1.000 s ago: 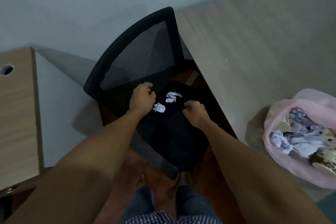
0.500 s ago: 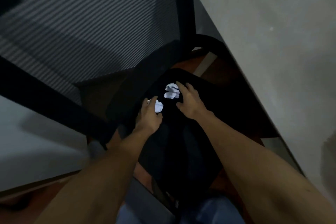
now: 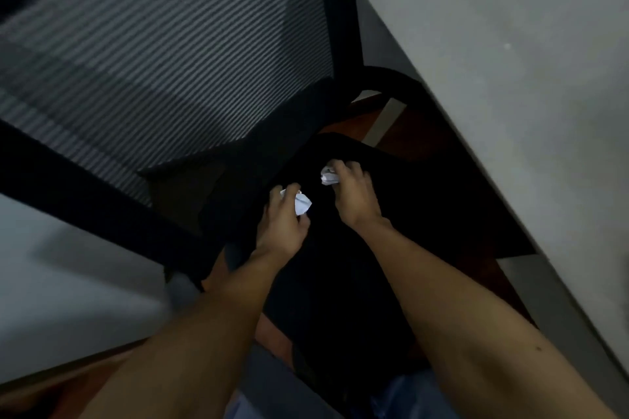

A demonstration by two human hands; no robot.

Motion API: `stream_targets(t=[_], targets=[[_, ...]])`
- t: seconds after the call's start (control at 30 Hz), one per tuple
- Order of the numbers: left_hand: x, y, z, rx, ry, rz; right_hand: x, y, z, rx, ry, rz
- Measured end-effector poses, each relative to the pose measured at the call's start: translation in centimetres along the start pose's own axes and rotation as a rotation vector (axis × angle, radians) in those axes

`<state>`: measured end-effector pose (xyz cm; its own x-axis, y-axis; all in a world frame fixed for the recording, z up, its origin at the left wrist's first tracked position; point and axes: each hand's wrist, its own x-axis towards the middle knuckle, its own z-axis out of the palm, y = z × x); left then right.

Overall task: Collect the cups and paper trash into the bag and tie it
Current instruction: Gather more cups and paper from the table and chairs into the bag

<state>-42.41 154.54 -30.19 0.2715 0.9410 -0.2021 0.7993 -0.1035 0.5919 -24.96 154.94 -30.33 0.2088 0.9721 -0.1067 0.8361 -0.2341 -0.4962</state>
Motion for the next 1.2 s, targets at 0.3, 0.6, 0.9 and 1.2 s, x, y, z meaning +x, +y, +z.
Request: stream_targets(t=[0.3, 0.6, 0.9, 1.2], targets=[[-7.8, 13.8, -14.7, -0.048, -0.102, 0.129, -12.5, -6.1, -19.9, 0.104, 0.181, 0.200], [-15.6, 27.4, -19.6, -0.120, -0.241, 0.603, -28.0, -6.3, -32.0, 0.260, 0.552, 0.415], [-21.5, 37.1, -15.8, -0.127, -0.360, 0.717, -39.4, -0.4, -39.0, 0.217, 0.688, 0.733], [-22.9, 44.9, -9.9, -0.044, -0.396, 0.735, -40.4, 7.5, -42.6, 0.193, 0.651, 0.847]])
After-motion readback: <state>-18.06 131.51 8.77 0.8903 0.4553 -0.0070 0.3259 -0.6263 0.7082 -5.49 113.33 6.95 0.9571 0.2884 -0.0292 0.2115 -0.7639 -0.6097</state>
